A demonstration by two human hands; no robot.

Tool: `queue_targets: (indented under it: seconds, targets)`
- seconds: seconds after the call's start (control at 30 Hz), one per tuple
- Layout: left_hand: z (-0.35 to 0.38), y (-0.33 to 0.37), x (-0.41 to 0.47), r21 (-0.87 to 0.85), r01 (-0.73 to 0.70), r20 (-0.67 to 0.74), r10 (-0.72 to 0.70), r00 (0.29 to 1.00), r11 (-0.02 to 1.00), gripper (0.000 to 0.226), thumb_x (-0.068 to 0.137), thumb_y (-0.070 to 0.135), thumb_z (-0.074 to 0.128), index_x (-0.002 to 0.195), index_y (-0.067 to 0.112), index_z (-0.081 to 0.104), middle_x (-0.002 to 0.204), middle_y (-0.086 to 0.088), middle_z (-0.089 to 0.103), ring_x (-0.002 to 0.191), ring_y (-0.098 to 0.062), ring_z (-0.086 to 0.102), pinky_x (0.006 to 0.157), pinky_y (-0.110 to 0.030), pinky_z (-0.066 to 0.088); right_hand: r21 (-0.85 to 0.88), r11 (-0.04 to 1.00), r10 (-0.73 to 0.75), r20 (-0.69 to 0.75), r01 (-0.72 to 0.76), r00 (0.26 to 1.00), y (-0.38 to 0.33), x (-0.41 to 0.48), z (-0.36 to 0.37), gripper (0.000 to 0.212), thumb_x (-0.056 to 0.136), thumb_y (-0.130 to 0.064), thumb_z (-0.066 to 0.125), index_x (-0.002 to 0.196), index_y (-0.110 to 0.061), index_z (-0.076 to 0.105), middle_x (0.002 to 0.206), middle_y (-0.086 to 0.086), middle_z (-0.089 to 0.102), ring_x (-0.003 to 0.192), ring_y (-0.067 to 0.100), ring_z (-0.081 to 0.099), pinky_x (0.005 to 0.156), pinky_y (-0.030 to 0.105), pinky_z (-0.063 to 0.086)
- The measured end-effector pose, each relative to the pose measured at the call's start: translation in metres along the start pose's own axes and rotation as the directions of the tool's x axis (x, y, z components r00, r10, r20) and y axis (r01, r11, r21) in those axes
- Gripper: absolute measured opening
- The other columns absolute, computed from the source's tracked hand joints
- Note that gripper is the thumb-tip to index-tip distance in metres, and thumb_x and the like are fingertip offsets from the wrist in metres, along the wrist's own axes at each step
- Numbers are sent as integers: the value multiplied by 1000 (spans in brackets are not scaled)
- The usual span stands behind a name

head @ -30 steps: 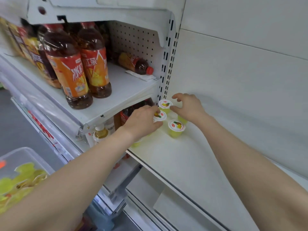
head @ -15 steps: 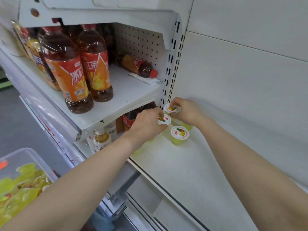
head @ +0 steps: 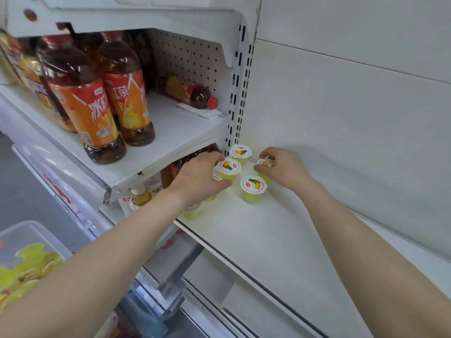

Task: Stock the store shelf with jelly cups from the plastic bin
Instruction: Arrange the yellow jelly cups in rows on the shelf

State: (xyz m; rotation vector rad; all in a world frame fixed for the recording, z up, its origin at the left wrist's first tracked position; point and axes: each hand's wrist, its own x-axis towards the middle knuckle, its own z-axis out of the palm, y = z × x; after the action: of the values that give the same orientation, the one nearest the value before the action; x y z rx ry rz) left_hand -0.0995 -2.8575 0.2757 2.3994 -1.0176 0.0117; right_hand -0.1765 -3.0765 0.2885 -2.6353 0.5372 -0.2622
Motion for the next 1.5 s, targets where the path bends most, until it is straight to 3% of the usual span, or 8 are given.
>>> queue_targets:
  seconds: [0.2,0.37,0.6,0.97,1.13,1.27,1.4,1.5]
  targets:
    - [-9,4,-7,16,-46,-34,46,998,999,45,86,48,62,125,27,54,120,8,58,109,-12,55,87,-24,39,-57,998,3,-10,-4,1000,-2,-8,-5,48,89,-44,64,130,-21,56,124,5,61,113,24,57,91,33,44]
    - [-28,9,-20,96,-139,-56,144,988,986,42,92,40,58,130,23,53,129,2,56,115,-18,54,86,-25,35,-317,942,-155,-132,106,979,-21,-40,-14,49,95,-41,55,138,-19,50,135,9,55,122,33,49,98,42,41]
    - [-58,-5,-60,184,-277,-41,289,956,943,43,89,41,59,127,21,55,124,-3,58,113,-27,55,92,-36,42,-543,834,-232,-180,100,956,-67,-109,-12,49,93,-43,55,134,-17,52,127,9,59,116,34,51,90,43,39]
    - [-100,-105,-197,192,-412,-93,434,896,891,29,87,25,62,114,16,63,117,-3,62,107,-26,57,89,-39,49,-619,767,-343,-175,168,923,-179,-233,58,54,92,-45,47,132,-10,53,117,13,63,109,36,56,88,46,43]
    - [-104,-200,-280,190,-270,-115,295,949,944,32,82,16,69,114,12,65,114,-7,64,105,-29,58,89,-38,46,-562,794,-358,-122,234,926,-224,-274,131,56,90,-46,41,133,-11,52,113,12,63,105,35,56,85,45,43]
    - [-98,-285,-352,194,15,-39,-7,999,981,34,84,18,69,117,15,64,118,-7,63,109,-33,57,91,-42,47,-462,788,-475,-35,408,879,-255,-292,210,52,88,-41,46,127,-9,59,113,11,64,100,34,59,82,42,47]
    - [-86,-339,-409,194,249,52,-264,963,949,33,86,19,68,119,15,64,120,-8,63,114,-34,56,94,-44,47,-325,760,-537,176,563,825,-277,-292,283,50,85,-41,48,123,-12,62,108,8,66,95,32,62,80,41,51]
    - [-75,-360,-433,272,323,139,-370,919,906,37,89,29,64,124,17,63,126,-5,60,122,-31,50,103,-40,39,-267,732,-548,316,627,774,-289,-272,323,51,75,-30,70,122,-11,63,108,8,67,96,32,64,79,42,54]
